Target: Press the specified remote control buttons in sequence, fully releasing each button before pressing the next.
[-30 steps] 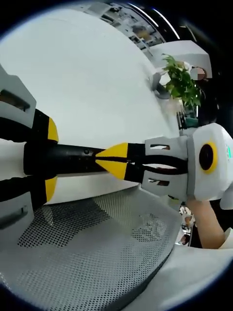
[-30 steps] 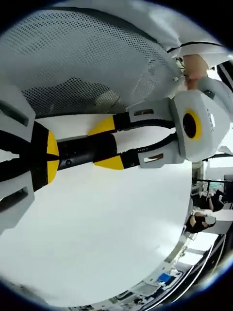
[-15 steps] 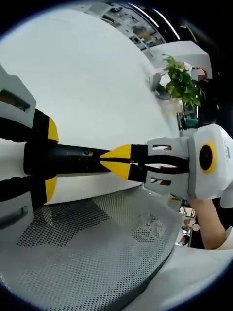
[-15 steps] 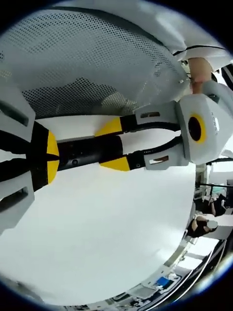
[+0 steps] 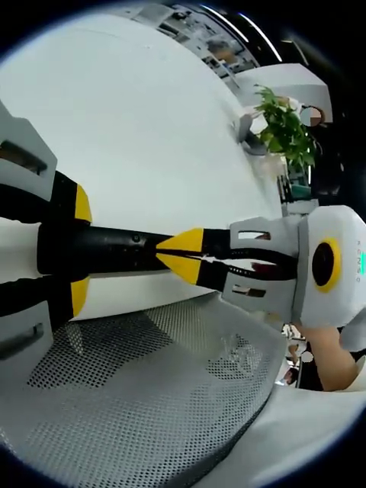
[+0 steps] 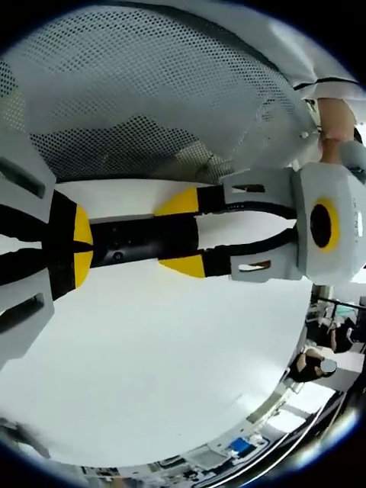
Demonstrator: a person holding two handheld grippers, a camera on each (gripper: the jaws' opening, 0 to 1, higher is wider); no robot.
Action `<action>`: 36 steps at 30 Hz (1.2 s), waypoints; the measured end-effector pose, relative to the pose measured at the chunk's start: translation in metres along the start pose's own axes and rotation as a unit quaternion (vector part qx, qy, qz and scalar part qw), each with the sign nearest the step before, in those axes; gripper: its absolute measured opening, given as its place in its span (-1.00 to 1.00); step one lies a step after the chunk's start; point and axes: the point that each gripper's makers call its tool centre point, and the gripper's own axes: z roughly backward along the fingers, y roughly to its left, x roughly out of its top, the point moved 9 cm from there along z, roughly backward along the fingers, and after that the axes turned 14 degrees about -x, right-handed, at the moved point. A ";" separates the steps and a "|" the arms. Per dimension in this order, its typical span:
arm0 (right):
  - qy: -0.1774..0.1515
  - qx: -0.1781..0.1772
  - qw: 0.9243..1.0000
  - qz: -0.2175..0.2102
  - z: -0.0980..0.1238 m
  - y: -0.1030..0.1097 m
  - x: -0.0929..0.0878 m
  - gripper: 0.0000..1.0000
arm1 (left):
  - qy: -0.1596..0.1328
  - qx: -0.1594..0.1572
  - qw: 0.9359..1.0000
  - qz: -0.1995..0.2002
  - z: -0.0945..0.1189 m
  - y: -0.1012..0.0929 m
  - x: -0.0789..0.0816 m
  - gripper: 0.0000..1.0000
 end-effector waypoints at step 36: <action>-0.010 0.016 0.998 -0.052 0.005 -0.005 -0.011 -1.00 | -0.003 0.002 1.000 0.006 0.000 -0.001 0.001 -0.51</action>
